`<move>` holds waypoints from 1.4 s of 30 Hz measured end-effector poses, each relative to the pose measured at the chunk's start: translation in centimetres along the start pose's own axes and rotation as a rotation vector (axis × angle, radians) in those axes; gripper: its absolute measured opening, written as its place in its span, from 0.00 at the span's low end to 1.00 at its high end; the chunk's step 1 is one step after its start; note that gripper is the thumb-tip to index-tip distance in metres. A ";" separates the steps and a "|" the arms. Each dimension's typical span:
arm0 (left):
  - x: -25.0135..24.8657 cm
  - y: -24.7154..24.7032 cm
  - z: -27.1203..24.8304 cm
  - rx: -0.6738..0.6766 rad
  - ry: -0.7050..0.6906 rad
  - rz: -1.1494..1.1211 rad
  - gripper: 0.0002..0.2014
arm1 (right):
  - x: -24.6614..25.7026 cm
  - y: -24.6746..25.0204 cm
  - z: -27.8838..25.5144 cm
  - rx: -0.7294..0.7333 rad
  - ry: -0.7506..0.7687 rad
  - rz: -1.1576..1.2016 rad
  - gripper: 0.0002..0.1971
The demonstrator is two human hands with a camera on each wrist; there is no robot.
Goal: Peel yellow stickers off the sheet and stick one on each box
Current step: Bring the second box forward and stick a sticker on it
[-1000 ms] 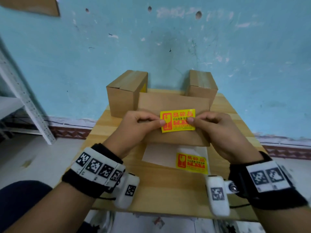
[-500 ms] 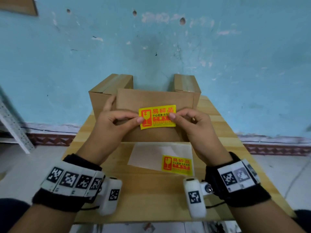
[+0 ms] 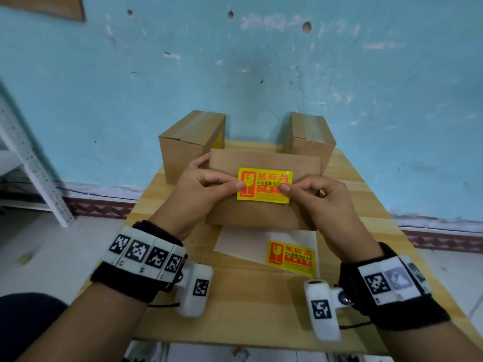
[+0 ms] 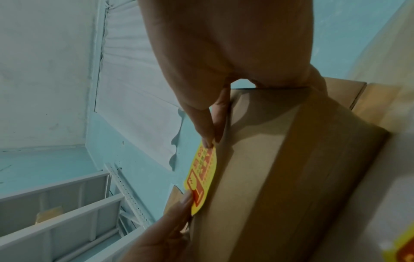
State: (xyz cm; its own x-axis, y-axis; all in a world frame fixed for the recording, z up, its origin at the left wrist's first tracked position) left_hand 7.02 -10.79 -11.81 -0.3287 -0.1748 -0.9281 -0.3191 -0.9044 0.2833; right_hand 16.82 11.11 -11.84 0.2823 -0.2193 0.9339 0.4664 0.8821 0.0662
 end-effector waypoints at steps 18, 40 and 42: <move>1.1 0.9 -0.5 -0.200 0.040 -0.112 0.04 | 0.1 -0.1 -0.6 -0.073 0.008 -0.015 0.10; -0.6 0.9 -1.4 -0.246 -0.024 0.000 0.06 | 0.5 0.4 -0.8 -0.102 0.063 -0.119 0.25; -0.4 1.2 -1.3 -0.255 -0.005 0.023 0.11 | 0.5 0.5 -0.9 -0.102 0.065 -0.117 0.27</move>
State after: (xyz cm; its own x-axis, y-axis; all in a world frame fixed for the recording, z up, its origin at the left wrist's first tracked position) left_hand 7.93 -12.33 -11.40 -0.3375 -0.1955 -0.9208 -0.0766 -0.9692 0.2339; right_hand 17.90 11.03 -11.65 0.2737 -0.3472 0.8970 0.5809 0.8030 0.1336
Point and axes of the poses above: each hand's wrist, its own z-axis towards the middle knuckle, its own y-axis out of the back of the hand, x = y × z, the point moved 10 cm from there along z, towards the middle knuckle, and after that the axes turned 5 degrees about z, right-handed, at the moved point
